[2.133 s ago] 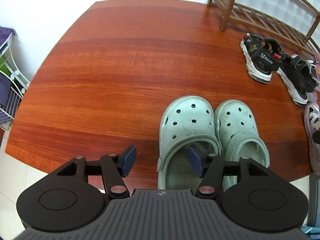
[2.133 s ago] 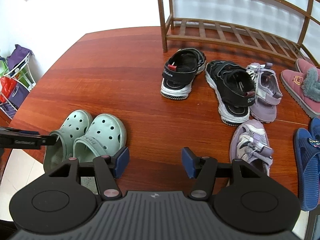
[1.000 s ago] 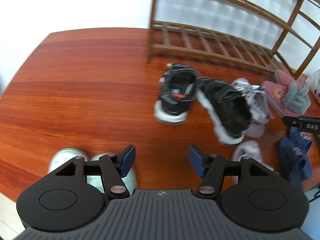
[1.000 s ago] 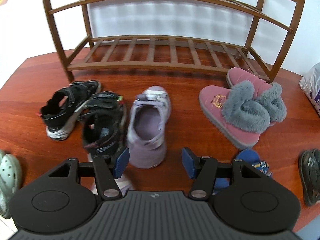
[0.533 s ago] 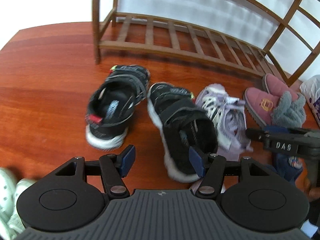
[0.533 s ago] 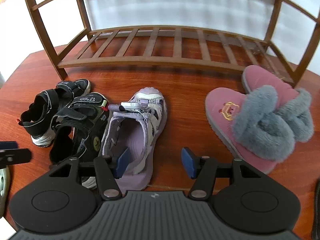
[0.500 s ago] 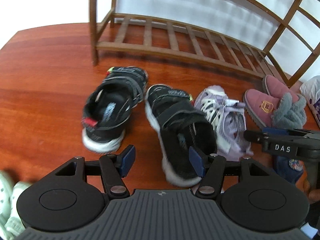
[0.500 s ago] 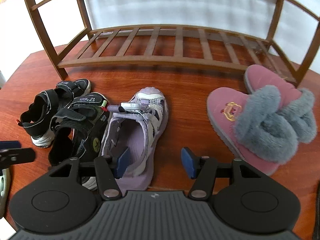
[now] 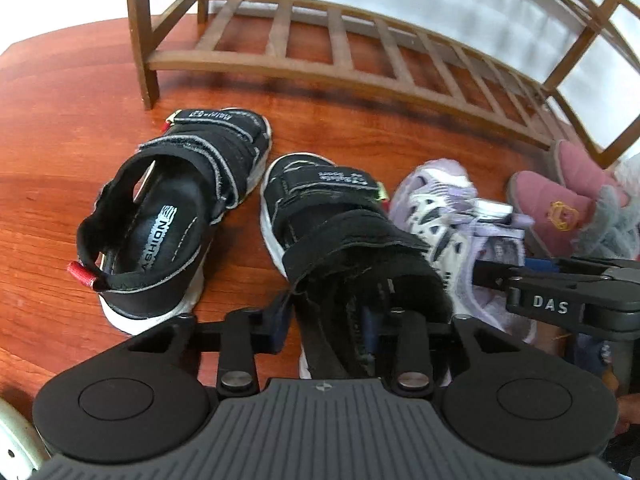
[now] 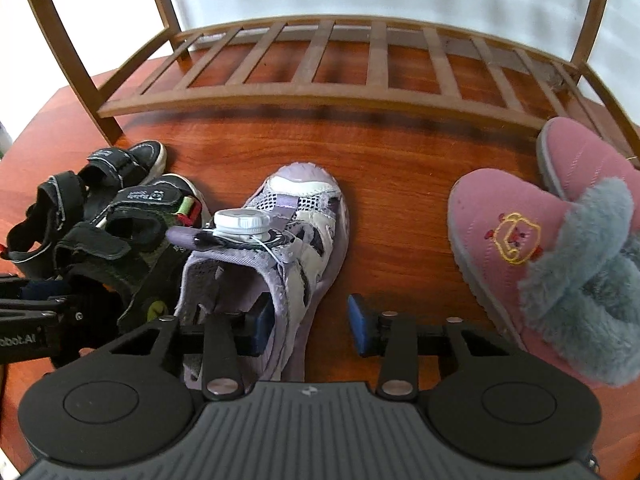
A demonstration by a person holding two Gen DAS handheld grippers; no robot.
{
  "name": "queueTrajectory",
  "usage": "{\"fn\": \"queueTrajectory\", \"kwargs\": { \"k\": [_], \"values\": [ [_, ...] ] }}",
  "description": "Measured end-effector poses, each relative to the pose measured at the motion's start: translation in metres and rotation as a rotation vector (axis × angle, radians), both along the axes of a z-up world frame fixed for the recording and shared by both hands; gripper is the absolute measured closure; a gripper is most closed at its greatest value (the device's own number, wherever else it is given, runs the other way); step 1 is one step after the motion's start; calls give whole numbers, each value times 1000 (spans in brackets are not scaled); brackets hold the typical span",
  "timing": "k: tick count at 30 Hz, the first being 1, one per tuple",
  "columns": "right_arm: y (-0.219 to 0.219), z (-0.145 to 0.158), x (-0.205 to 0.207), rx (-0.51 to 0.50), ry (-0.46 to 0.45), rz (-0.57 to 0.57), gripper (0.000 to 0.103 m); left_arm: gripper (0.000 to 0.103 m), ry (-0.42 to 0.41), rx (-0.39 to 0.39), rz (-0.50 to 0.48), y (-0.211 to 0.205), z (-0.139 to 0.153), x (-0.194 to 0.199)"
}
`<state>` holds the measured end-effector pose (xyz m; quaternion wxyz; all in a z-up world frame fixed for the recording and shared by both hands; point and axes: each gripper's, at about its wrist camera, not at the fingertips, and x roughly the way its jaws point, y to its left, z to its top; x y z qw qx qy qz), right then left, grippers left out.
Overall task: Organize scattered shoes
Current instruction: 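Lift the black sandal with the left tool while the right tool lifts the lavender sneaker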
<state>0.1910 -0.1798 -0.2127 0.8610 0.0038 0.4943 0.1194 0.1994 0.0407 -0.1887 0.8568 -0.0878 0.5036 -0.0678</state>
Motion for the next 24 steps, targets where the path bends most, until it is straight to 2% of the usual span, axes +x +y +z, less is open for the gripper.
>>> {"fn": "queueTrajectory", "kwargs": {
  "k": [1,3,4,5,11,15,24],
  "values": [
    [0,-1,1,0,1,-3,64,79,-6,-2,5,1,-1,0],
    [-1,-3,2,17,0,-9,74,90,-25,5,13,3,-2,1],
    [-1,-4,2,38,0,-7,85,90,-33,24,19,2,-3,1],
    [-1,-3,2,36,-3,-9,91,92,-41,36,27,3,-2,-1],
    [1,4,0,19,-37,-41,97,92,-80,34,2,7,9,-2],
    [-2,16,-3,29,-60,-60,97,92,-131,33,-20,10,24,-8],
    [-13,53,-25,103,-90,-144,97,92,-181,-13,-26,25,55,-24]
  ]
}}
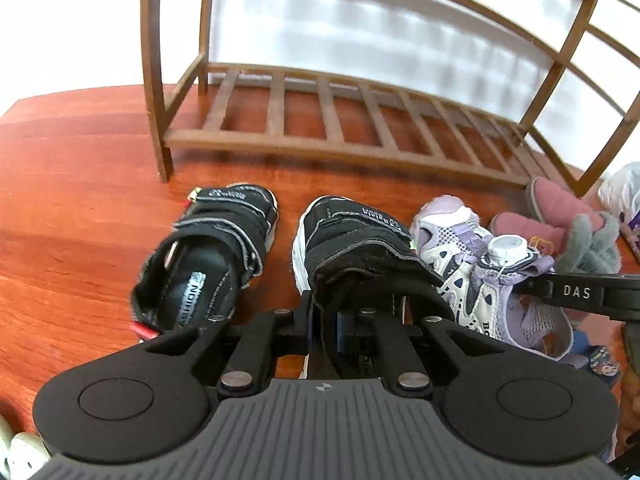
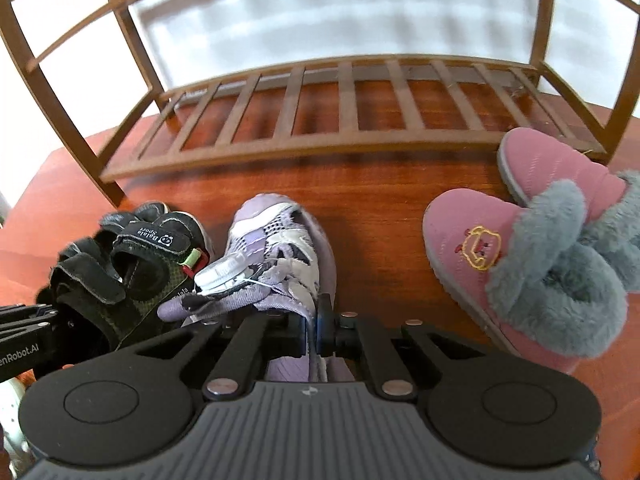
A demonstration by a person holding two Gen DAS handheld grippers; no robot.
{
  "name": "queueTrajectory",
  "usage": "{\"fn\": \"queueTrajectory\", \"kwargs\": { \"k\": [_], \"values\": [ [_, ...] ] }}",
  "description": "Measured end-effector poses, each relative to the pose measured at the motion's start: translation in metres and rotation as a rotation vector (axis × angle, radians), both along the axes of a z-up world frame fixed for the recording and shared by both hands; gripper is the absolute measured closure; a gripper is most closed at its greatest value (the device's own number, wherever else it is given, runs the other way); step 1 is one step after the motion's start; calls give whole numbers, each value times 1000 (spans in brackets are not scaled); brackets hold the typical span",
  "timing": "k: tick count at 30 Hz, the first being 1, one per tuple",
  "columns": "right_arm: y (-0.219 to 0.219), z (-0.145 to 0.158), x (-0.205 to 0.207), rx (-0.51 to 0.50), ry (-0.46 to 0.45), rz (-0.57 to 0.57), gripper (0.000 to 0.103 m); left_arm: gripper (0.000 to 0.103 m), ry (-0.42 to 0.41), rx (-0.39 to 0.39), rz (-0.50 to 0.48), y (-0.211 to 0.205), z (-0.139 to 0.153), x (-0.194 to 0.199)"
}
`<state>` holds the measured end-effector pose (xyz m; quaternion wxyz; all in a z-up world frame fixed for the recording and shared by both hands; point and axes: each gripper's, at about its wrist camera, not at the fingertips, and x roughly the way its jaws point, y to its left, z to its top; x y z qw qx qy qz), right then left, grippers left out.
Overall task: Organize scattered shoes
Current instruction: 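Lift the black sandal with the left tool while the right tool lifts the lavender sneaker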
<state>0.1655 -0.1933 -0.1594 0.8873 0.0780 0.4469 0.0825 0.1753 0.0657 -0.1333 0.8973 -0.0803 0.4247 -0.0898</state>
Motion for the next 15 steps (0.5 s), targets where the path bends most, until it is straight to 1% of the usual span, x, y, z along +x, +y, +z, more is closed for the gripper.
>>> {"fn": "queueTrajectory", "kwargs": {
  "k": [5,8,11,15],
  "values": [
    [4,16,-18,37,-12,-9,97,92,-20,-24,-7,15,20,-14],
    [14,25,-32,45,-17,-10,97,92,-28,-29,-12,24,30,-24],
    [28,34,-48,73,-13,-16,97,92,-29,-35,-12,38,39,-36],
    [47,43,-68,109,-7,-27,97,92,-31,-39,-9,64,46,-55]
  ]
}}
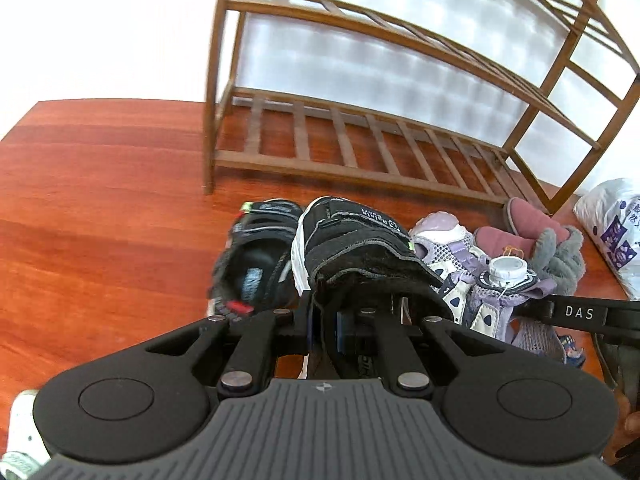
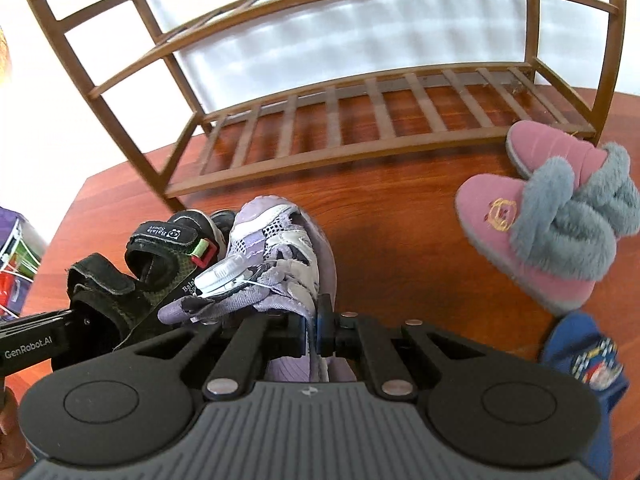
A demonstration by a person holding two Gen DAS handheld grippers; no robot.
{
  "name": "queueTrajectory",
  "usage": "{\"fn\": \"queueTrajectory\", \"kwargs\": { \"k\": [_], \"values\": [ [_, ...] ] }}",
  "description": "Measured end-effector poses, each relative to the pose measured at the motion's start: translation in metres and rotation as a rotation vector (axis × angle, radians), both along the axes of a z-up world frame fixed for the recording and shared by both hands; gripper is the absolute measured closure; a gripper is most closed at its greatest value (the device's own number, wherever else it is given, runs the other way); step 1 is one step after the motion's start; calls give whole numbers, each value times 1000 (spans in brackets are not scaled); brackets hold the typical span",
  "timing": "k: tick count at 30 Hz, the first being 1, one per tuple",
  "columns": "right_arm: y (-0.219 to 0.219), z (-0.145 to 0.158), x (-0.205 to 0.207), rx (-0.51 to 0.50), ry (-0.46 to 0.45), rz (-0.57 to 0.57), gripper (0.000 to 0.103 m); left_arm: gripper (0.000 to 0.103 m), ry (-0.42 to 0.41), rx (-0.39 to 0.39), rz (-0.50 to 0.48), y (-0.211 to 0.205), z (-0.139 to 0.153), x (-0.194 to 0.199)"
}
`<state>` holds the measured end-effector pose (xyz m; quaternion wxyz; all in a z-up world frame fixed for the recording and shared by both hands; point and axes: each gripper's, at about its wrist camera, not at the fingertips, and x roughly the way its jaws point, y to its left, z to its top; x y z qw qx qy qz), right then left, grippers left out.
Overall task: Organize scattered shoes
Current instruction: 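Lift the black sandal with the left tool while the right tool lifts the lavender sneaker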
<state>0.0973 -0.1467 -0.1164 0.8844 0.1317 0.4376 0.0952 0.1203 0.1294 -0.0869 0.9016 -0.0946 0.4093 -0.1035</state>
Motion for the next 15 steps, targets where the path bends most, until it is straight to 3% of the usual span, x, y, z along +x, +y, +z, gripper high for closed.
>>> {"fn": "queueTrajectory", "kwargs": {
  "k": [8,15],
  "values": [
    [42,4,-41,67,26,-36,97,92,19,5,19,61,1,-33],
    [73,-12,-74,126,68,-106,97,92,35,6,47,108,-13,-32]
  ]
}}
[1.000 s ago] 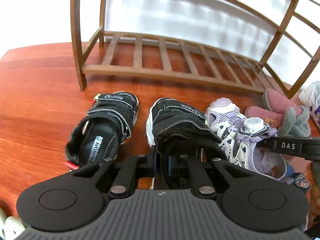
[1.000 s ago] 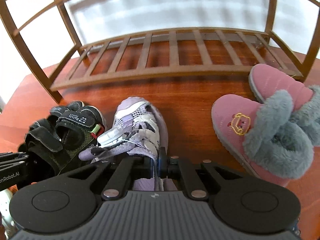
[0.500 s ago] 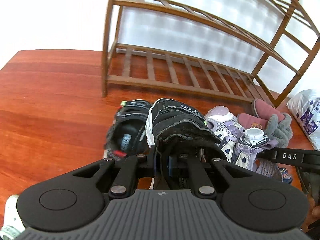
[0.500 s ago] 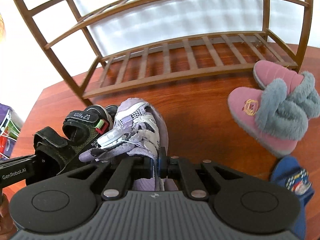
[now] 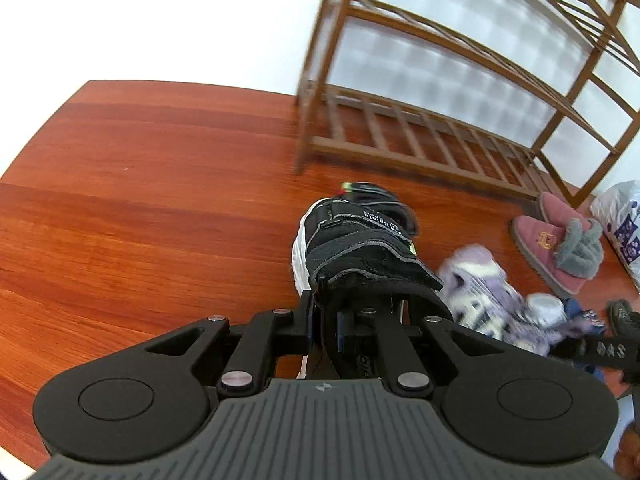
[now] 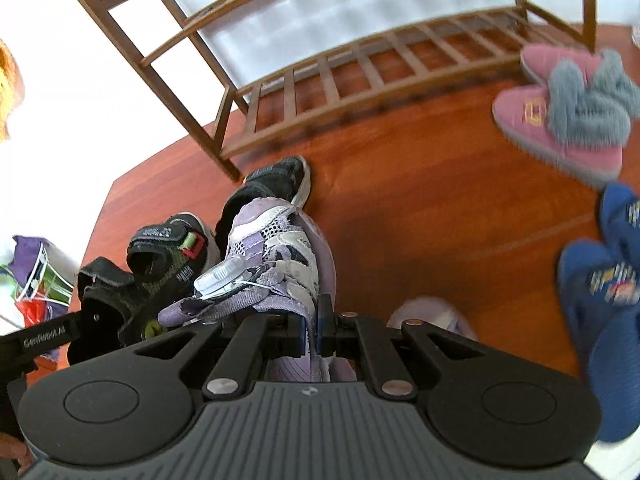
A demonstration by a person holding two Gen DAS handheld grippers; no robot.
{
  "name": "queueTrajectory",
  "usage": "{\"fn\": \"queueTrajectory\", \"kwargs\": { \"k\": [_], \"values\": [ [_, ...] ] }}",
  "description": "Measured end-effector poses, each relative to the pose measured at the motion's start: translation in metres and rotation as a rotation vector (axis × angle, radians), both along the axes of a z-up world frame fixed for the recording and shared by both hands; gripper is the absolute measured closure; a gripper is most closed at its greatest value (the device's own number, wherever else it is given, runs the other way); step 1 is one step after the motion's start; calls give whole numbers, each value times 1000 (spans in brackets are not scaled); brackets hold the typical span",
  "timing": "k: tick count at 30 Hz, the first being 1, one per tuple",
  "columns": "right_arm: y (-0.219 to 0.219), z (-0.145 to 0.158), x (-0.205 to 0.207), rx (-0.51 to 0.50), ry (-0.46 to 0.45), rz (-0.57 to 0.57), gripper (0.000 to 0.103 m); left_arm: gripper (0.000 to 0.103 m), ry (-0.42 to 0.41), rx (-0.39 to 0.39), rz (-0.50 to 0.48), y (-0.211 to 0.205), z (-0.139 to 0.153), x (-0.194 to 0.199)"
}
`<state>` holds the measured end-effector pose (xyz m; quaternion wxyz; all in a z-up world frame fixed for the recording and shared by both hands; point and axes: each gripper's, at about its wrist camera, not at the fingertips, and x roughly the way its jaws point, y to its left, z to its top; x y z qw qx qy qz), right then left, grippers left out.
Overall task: Organize scattered shoes
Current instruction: 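Lift the black sandal with the left tool while the right tool lifts the lavender sneaker, then set the sandal beside its mate with the left tool while the right tool sets the sneaker beside its mate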
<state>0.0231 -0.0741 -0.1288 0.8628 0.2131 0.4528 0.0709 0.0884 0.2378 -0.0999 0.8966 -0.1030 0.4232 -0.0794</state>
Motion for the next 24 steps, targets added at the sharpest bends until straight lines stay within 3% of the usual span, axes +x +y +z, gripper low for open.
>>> {"fn": "queueTrajectory", "kwargs": {
  "k": [11,24],
  "values": [
    [24,-38,-31,-34,58,-104,97,91,21,25,49,36,-35,30],
    [18,-70,-41,-67,100,-184,97,91,22,31,77,33,-59,67]
  ]
}}
